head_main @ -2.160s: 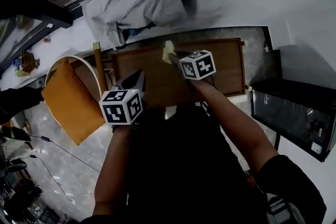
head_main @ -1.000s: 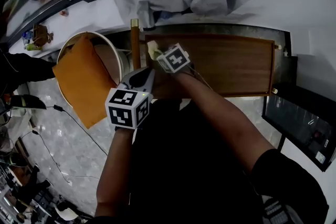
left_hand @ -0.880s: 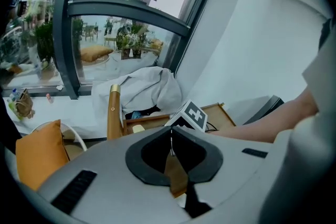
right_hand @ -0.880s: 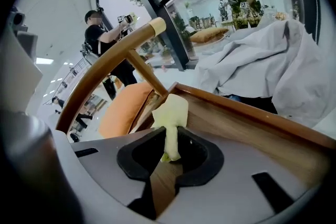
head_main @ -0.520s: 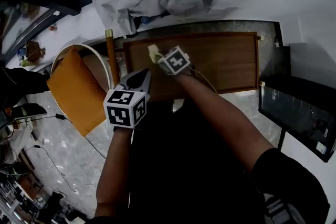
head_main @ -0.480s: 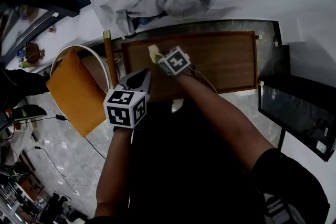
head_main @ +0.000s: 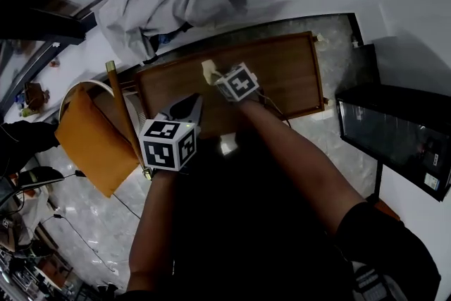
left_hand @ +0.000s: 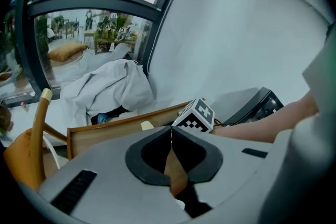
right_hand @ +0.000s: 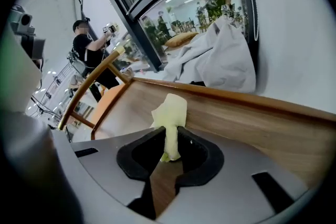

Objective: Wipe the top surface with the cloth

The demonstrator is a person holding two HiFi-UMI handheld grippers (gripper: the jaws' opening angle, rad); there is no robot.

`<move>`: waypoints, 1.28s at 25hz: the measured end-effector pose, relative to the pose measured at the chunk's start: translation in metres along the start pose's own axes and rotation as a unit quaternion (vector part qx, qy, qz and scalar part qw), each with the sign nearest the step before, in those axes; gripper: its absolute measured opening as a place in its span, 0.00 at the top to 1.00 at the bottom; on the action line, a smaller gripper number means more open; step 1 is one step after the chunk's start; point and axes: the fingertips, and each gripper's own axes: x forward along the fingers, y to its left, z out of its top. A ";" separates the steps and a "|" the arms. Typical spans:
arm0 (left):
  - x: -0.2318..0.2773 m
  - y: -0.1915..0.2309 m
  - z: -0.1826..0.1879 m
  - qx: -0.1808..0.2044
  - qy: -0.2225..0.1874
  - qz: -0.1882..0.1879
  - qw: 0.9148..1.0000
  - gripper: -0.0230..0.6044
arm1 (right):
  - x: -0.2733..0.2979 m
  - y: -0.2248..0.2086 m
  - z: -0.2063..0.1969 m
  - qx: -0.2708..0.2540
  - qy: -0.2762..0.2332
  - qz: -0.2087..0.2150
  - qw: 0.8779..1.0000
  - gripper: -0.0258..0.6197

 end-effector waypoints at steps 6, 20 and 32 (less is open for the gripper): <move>0.027 -0.032 0.003 0.012 0.011 -0.015 1.000 0.94 | -0.031 -0.046 -0.017 0.027 -0.017 -0.026 0.999 0.85; 0.069 -0.089 0.005 0.035 0.022 -0.045 0.998 0.94 | -0.111 -0.146 -0.057 0.088 -0.044 -0.096 0.990 0.83; 0.087 -0.115 0.005 0.042 0.030 -0.057 0.997 0.94 | -0.165 -0.218 -0.084 0.151 -0.057 -0.175 0.971 0.82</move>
